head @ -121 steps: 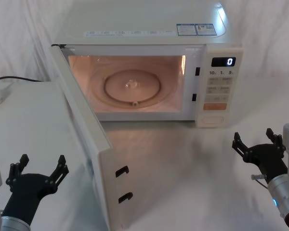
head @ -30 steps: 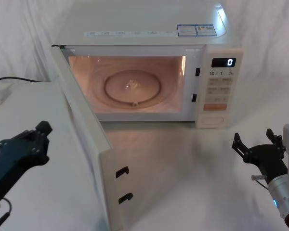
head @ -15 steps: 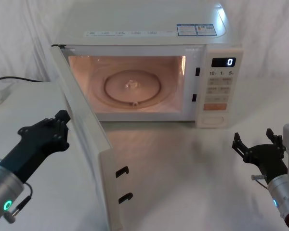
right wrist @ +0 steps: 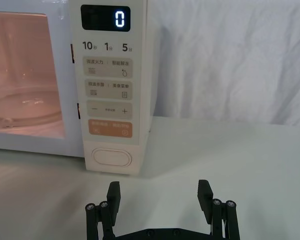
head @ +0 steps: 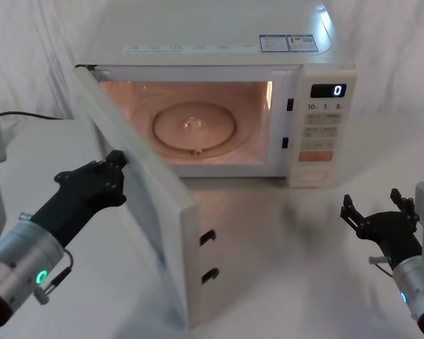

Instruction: Press the button to open the microwave door with one hand; close the microwave door with the other hand.

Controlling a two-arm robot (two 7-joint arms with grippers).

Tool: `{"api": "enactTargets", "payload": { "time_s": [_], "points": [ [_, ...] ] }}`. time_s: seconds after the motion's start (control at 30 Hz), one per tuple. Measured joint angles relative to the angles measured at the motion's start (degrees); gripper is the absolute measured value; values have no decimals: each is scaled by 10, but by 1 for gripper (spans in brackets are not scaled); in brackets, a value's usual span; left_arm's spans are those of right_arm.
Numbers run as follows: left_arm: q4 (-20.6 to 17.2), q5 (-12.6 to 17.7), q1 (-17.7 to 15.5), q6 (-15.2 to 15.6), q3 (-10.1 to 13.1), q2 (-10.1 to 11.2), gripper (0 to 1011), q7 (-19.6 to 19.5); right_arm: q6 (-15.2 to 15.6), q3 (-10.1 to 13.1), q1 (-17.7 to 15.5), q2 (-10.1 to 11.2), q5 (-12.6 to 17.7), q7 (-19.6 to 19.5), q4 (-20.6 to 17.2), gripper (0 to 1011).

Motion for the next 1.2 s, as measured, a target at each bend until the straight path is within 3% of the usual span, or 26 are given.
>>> {"api": "enactTargets", "payload": {
  "time_s": [0.27, 1.2],
  "points": [
    [21, 10, -38, 0, 28, -9, 0, 7, 0, 0, 0, 0, 0, 0, 0, 1002],
    [148, 94, -177, 15, 99, -86, 0, 21, 0, 0, 0, 0, 0, 0, 0, 1002]
  ]
}}
